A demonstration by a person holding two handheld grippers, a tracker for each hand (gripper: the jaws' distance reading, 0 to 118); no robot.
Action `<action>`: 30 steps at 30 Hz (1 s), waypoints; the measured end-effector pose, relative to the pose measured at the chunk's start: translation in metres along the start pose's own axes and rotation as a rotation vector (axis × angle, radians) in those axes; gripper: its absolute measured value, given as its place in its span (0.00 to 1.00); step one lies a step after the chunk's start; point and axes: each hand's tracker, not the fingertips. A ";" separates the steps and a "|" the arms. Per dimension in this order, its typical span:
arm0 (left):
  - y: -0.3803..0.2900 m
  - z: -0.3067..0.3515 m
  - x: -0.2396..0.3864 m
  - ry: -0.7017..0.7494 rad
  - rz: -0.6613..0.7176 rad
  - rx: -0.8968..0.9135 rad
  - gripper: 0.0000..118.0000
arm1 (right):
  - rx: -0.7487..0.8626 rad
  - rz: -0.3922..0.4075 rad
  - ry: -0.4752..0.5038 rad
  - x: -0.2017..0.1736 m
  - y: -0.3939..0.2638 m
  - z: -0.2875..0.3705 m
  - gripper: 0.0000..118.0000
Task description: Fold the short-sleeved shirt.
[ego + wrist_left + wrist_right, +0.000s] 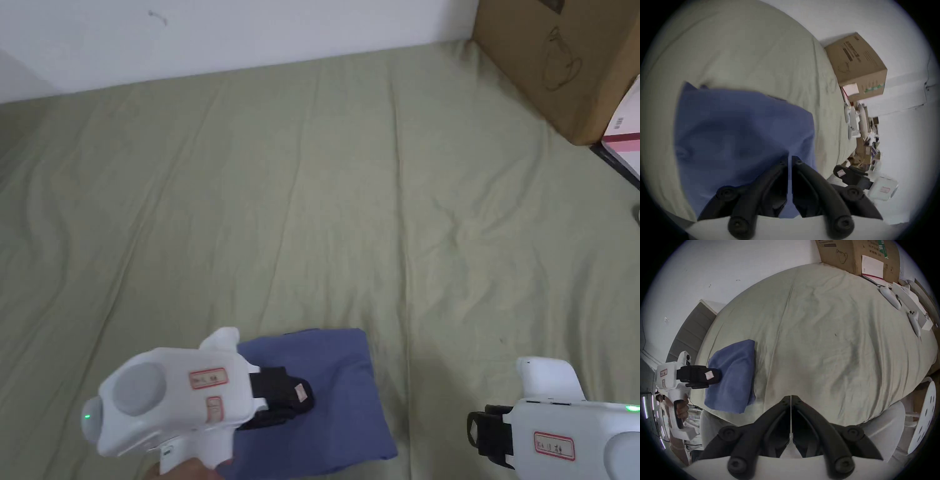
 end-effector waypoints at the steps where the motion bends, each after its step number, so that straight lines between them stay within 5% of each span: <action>1: -0.001 -0.008 0.004 0.017 -0.020 -0.013 0.04 | -0.002 -0.003 -0.002 0.001 0.000 0.000 0.00; 18: -0.011 -0.067 0.063 -0.065 -0.105 -0.124 0.04 | -0.008 -0.041 -0.021 0.013 -0.006 0.006 0.00; 23: -0.004 0.001 0.035 -0.125 -0.065 0.019 0.04 | 0.017 -0.022 -0.007 0.000 0.002 0.015 0.00; 30: -0.015 0.119 -0.061 -0.011 0.067 0.271 0.04 | 0.028 0.123 0.088 -0.060 0.024 0.006 0.00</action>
